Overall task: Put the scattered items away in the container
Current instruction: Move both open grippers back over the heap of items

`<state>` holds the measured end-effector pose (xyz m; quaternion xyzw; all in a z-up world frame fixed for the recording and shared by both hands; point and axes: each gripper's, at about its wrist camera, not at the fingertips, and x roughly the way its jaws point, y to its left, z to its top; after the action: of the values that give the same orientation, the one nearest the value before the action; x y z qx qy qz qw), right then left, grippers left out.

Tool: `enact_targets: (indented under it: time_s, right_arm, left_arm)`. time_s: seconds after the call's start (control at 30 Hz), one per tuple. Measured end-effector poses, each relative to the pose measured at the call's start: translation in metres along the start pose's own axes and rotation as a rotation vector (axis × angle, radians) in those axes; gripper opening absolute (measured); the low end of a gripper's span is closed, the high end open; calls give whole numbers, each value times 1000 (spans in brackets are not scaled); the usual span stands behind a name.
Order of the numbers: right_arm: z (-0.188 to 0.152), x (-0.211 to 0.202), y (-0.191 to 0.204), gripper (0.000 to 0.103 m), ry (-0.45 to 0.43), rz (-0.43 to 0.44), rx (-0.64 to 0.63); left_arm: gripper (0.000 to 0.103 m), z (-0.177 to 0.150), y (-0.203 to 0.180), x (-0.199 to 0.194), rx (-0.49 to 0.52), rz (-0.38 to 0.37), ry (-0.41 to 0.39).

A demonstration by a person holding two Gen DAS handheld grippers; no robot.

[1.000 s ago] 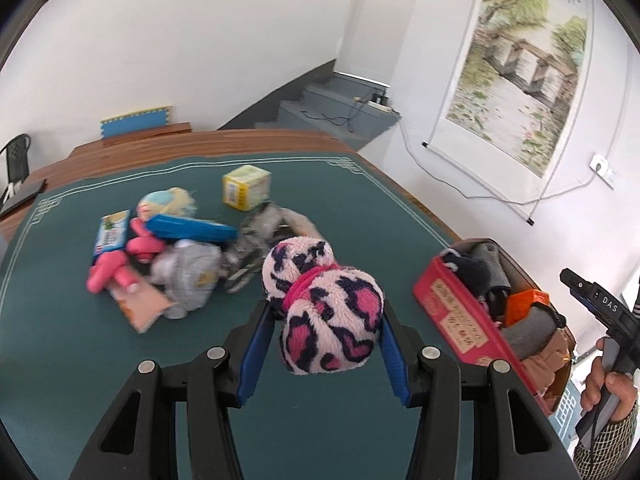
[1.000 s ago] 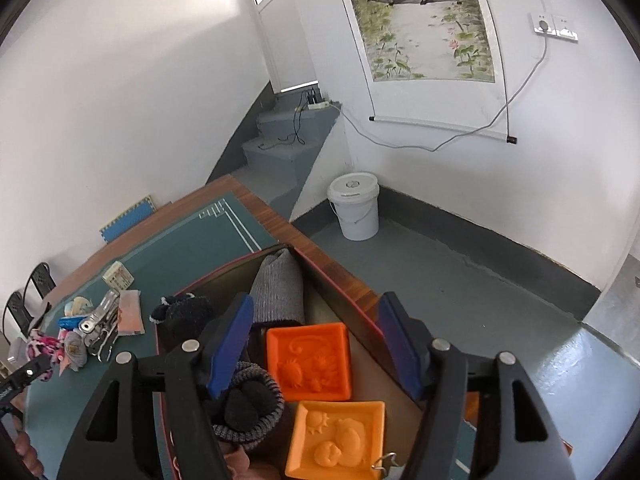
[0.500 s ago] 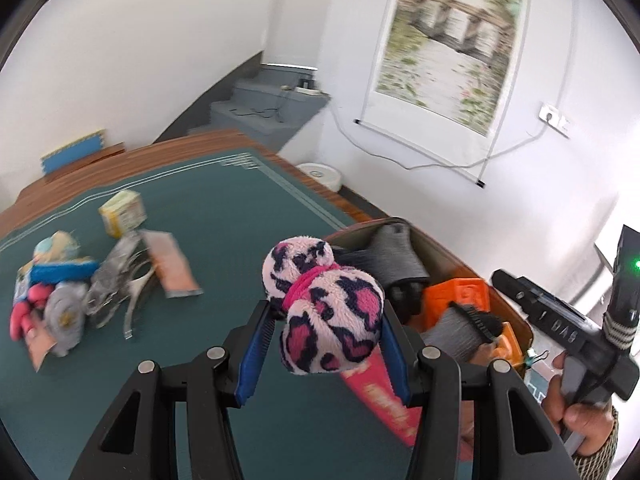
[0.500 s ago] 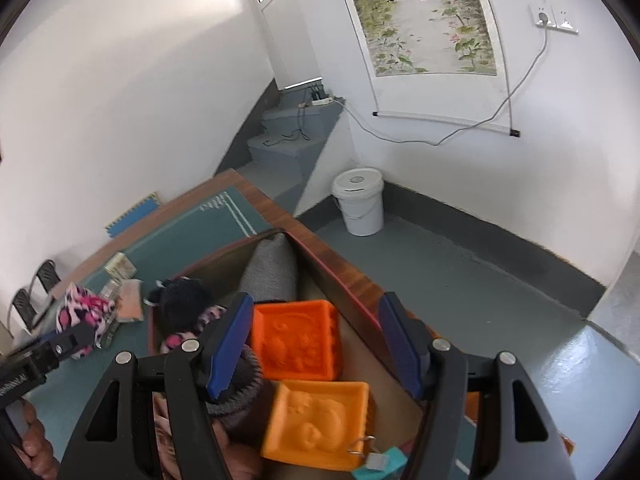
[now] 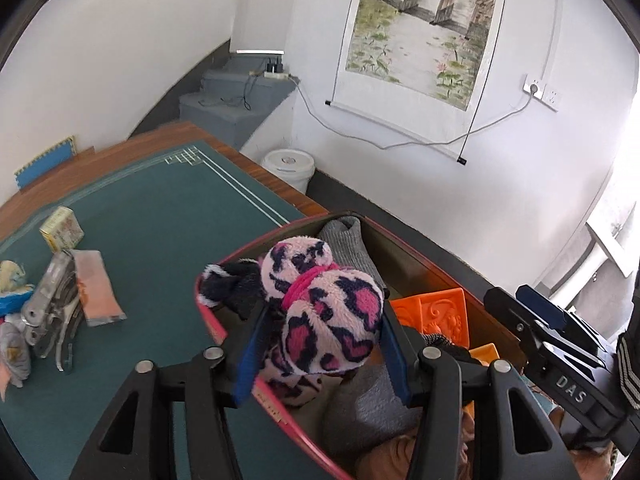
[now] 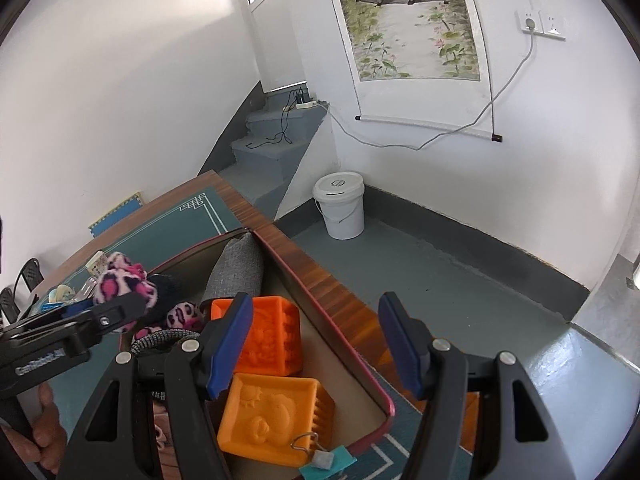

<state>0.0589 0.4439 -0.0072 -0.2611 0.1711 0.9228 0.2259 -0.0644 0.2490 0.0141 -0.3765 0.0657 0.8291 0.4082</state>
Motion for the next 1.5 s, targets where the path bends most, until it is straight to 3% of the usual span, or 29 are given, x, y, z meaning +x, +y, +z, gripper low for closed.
enact_targets:
  time_s: [0.07, 0.13, 0.2, 0.47, 0.9, 1.2, 1.5]
  right_arm:
    - [0, 0, 0, 69, -2, -6, 0]
    - [0, 0, 0, 69, -3, -6, 1]
    - [0, 0, 1, 69, -3, -6, 2]
    - [-1, -2, 3, 69, -6, -4, 4]
    - [2, -12, 23, 69, -26, 12, -25]
    - [3, -20, 51, 69, -41, 36, -63]
    - [5, -30, 91, 69, -48, 100, -108]
  left_arm:
    - [62, 0, 4, 5, -24, -14, 23]
    - [77, -2, 8, 6, -44, -17, 25]
    - [81, -3, 12, 3, -62, -18, 11]
    - [81, -7, 26, -6, -105, -13, -7]
    - [81, -21, 57, -20, -147, 56, -16]
    - [81, -35, 95, -40, -209, 97, -34]
    - [81, -51, 146, -69, -271, 185, -54]
